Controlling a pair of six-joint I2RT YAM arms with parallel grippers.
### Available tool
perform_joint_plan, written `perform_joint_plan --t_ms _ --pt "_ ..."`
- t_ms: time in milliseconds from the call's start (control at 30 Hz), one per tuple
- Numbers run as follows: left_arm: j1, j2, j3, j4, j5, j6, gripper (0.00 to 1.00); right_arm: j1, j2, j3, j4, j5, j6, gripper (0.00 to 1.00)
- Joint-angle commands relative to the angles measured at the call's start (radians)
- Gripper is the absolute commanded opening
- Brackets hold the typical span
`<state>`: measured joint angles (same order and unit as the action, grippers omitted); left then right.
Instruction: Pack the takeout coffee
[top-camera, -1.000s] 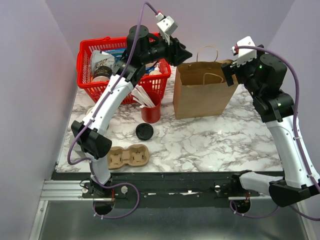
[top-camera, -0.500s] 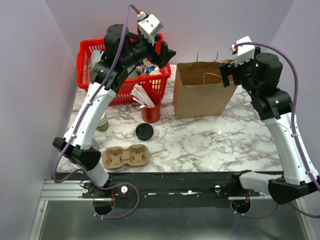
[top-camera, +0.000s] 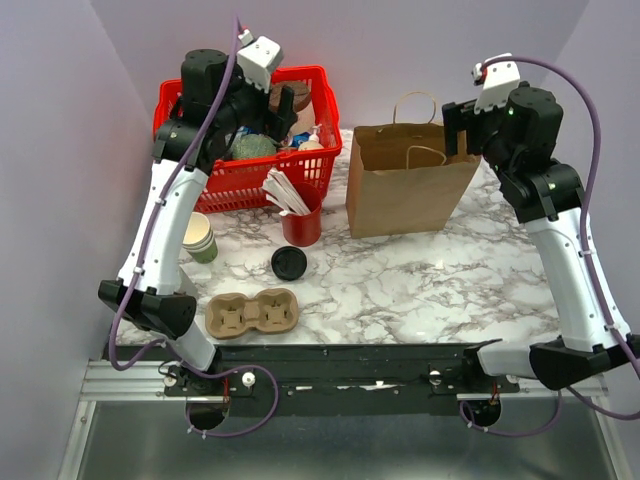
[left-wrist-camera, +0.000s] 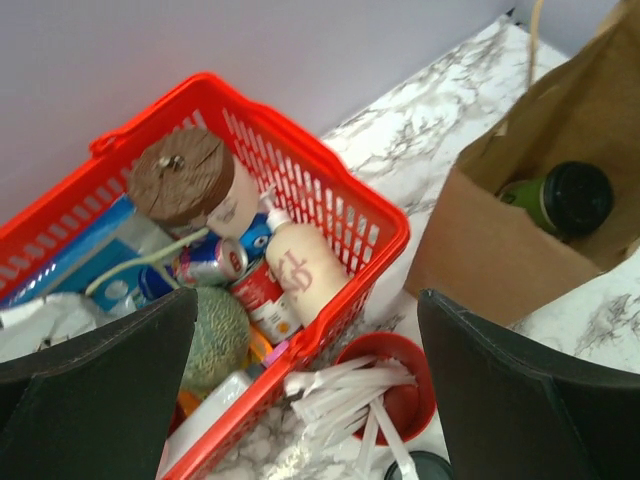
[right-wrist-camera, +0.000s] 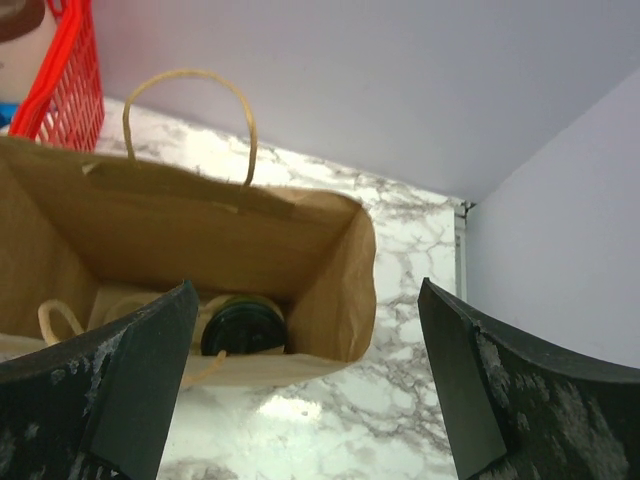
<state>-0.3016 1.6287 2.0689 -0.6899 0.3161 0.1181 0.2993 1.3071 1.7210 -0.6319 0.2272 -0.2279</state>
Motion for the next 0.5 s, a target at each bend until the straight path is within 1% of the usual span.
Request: perform_joint_plan --t_ms 0,67,200,267,400,467 --pt "0.087 -0.007 0.040 -0.062 -0.042 -0.058 0.99 -0.002 0.044 0.095 0.067 0.112 0.018 1.00" --pt "0.116 -0.007 0.051 -0.053 -0.049 -0.072 0.99 -0.002 0.069 0.120 0.107 0.167 0.007 1.00" --pt "0.176 0.002 0.082 -0.030 -0.063 -0.090 0.99 -0.002 0.095 0.129 0.234 0.230 -0.037 1.00" --pt "0.206 0.011 0.114 -0.025 -0.068 -0.089 0.99 -0.002 0.109 0.137 0.274 0.259 -0.059 1.00" --pt "0.248 0.019 0.158 -0.002 -0.084 -0.071 0.99 -0.002 0.124 0.138 0.424 0.316 -0.126 1.00" --pt "0.271 0.014 0.168 0.009 -0.109 -0.064 0.99 -0.002 0.133 0.146 0.455 0.343 -0.145 1.00"
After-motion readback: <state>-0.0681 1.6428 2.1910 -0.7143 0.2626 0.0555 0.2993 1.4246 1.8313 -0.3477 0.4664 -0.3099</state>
